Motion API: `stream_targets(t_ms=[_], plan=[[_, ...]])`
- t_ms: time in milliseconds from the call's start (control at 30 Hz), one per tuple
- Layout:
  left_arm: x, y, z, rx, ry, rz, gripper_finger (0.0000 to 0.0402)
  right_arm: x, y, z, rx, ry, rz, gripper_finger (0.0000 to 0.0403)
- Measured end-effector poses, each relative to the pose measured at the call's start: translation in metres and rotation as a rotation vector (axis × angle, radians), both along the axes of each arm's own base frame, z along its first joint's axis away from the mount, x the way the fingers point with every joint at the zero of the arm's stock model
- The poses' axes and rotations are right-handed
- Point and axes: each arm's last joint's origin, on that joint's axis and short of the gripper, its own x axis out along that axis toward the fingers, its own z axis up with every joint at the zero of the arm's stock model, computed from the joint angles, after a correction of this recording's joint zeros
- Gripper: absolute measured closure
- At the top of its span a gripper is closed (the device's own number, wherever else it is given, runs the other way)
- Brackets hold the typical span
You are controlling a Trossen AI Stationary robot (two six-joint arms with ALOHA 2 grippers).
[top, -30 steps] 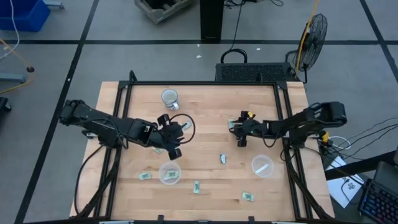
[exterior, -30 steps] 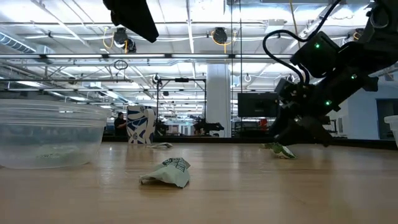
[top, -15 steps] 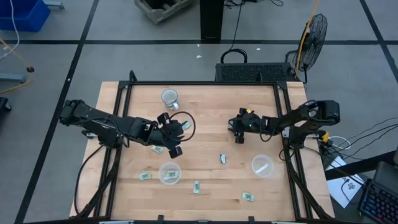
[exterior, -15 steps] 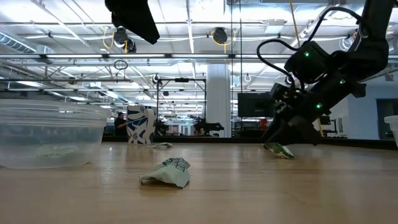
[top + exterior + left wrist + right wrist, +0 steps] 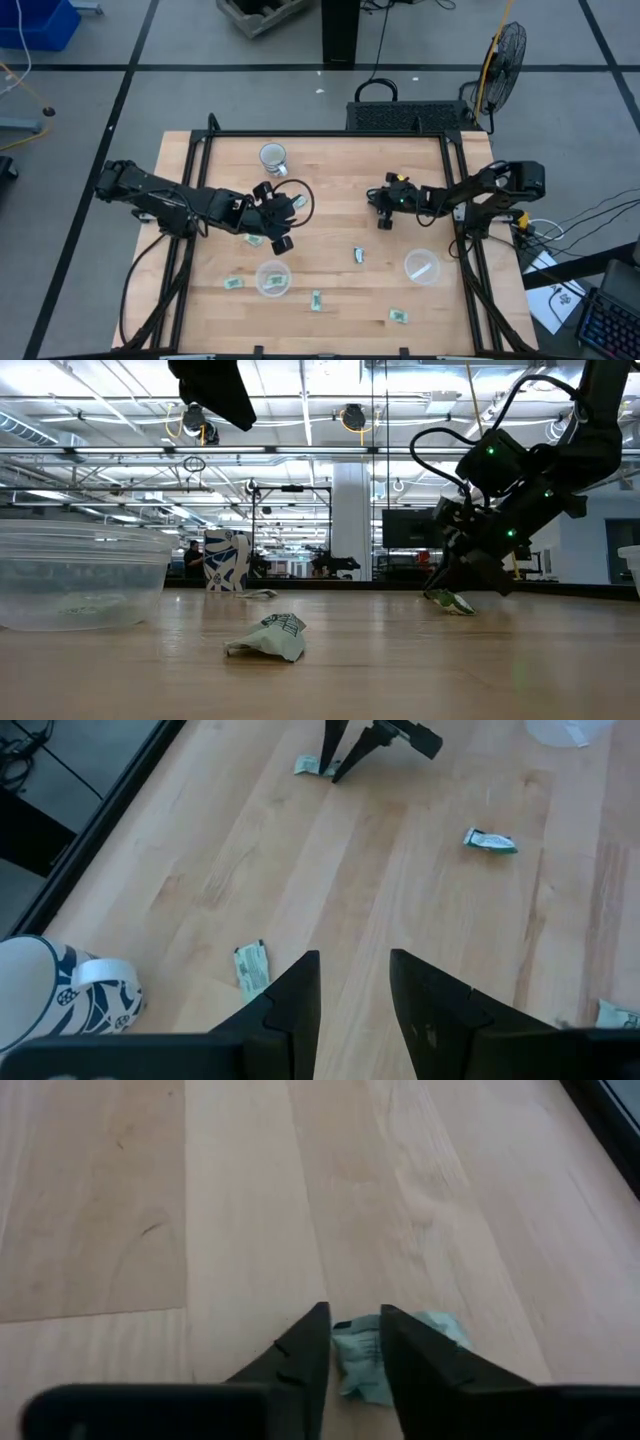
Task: Pick and place items into bin
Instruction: Put the stevia packet into the right transparent bin
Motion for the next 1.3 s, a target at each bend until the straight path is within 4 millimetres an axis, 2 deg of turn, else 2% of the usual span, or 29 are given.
stream_targets(t_ms=[200,367,500,667,833,1000,1133,1300], plan=[[0.0,0.0,0.0,0.0,0.0,-0.001,0.0273,0.0,-0.001,0.0,0.011,-0.019,-0.029,0.0395],[0.0,0.0,0.0,0.01,0.005,-0.012,0.0273,0.002,-0.001,0.003,0.021,-0.068,-0.053,0.0393],[0.0,0.0,0.0,0.016,0.007,-0.02,0.0273,0.006,0.007,0.008,-0.04,-0.096,-0.041,0.0399],[0.0,0.0,0.0,0.017,0.007,-0.021,0.0273,0.013,0.025,0.03,-0.13,-0.143,0.013,0.0401],[0.0,0.0,0.0,0.017,0.006,-0.021,0.0273,0.016,0.045,0.068,-0.073,-0.273,0.039,0.0401],[0.0,0.0,0.0,0.016,0.006,-0.021,0.0273,0.002,0.073,0.1,0.09,-0.307,0.076,0.0402],[0.0,0.0,0.0,0.016,0.006,-0.02,0.0273,-0.021,0.099,0.116,0.387,-0.244,0.198,0.0402],[0.0,0.0,0.0,0.022,0.009,-0.027,0.0273,-0.053,0.122,0.124,0.764,-0.087,0.352,0.0402]])
